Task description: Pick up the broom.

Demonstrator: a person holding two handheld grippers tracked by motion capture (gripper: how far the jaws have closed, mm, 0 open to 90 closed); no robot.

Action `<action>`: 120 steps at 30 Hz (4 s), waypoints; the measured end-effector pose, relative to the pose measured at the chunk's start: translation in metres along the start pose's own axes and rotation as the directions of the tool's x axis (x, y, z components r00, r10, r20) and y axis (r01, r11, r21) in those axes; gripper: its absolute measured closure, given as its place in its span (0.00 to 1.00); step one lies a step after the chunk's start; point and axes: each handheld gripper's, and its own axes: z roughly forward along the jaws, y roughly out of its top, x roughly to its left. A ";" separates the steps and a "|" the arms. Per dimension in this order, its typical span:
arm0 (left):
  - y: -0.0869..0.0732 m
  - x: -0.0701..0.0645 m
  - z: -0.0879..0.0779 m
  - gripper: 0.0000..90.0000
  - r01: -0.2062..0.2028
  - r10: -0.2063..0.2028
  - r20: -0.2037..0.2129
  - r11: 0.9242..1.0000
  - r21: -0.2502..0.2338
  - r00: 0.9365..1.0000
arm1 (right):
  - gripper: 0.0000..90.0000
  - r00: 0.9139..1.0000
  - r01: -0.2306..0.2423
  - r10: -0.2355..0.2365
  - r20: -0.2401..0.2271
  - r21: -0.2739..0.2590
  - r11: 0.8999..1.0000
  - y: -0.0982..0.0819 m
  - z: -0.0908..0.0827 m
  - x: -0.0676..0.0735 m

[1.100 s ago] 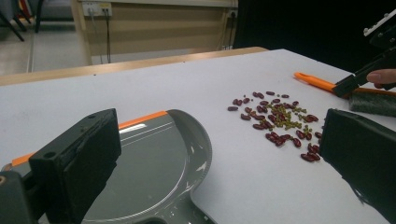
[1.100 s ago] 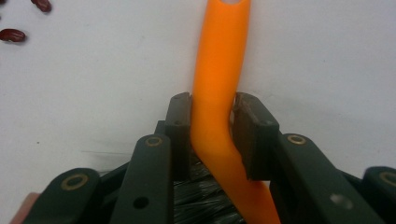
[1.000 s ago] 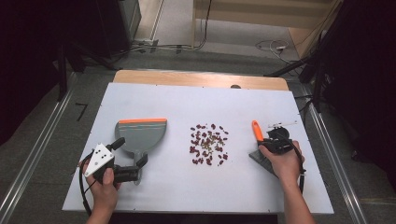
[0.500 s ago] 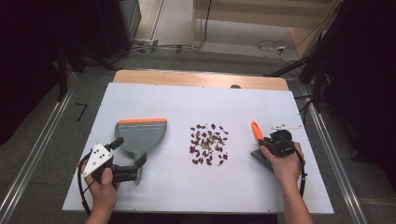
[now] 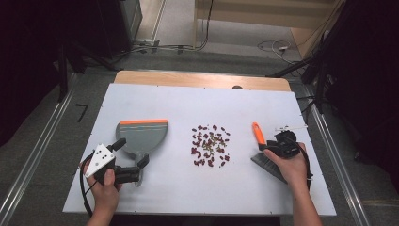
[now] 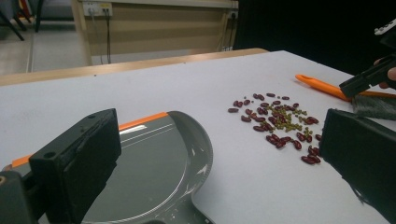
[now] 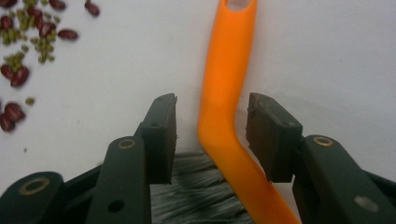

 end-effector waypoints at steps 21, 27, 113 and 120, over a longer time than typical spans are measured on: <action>0.000 -0.002 0.000 0.00 -0.011 0.011 0.004 1.000 0.008 1.000 | 0.74 1.000 -0.019 0.019 0.003 0.030 0.999 -0.003 0.003 -0.007; 0.000 -0.001 0.000 0.00 -0.010 0.010 0.003 1.000 0.005 1.000 | 0.76 0.999 0.020 -0.020 0.029 -0.010 1.000 -0.005 0.001 -0.003; 0.016 -0.016 -0.002 0.00 -0.026 0.027 0.030 0.999 -0.038 0.999 | 0.77 0.991 -0.094 0.132 0.014 -0.628 0.772 -0.035 -0.067 -0.001; 0.024 -0.023 0.001 0.00 -0.027 0.029 0.046 0.998 -0.048 0.998 | 0.77 0.994 -0.084 0.110 -0.003 -0.670 0.738 -0.026 -0.081 0.012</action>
